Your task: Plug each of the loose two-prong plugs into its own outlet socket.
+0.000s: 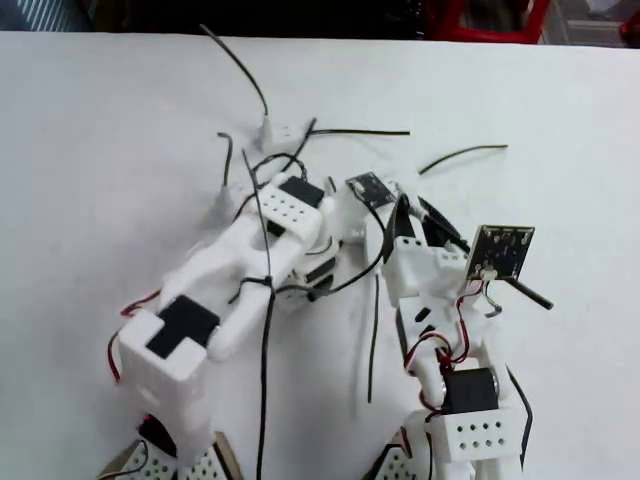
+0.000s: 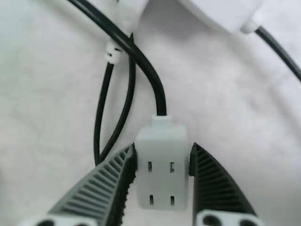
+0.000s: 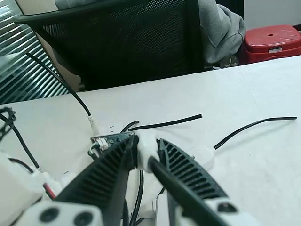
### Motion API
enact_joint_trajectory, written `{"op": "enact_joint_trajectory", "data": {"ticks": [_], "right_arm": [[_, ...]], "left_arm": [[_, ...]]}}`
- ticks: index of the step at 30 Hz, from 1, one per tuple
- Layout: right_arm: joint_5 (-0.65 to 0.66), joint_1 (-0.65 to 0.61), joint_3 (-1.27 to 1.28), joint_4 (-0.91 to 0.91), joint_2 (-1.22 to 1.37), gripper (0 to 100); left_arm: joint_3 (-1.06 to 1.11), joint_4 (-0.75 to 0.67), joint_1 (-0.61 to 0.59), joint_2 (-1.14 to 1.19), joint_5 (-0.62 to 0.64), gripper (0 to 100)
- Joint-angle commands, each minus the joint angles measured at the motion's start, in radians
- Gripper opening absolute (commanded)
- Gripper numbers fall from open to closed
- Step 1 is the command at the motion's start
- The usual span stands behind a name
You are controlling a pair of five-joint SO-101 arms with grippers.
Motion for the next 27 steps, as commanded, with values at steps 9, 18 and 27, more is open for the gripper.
{"op": "enact_joint_trajectory", "data": {"ticks": [9, 18, 27], "right_arm": [[0.046, -0.012, -0.009, -0.016, -0.005, 1.7], [0.046, -0.012, -0.009, -0.016, -0.005, 1.7], [0.046, -0.007, -0.009, -0.016, -0.005, 1.7]], "left_arm": [[0.095, 0.061, 0.001, -0.315, -0.011, 17], [0.189, -0.011, -0.005, -0.286, -0.002, 25], [-0.011, 0.187, -0.053, -0.286, -0.002, 25]]}}
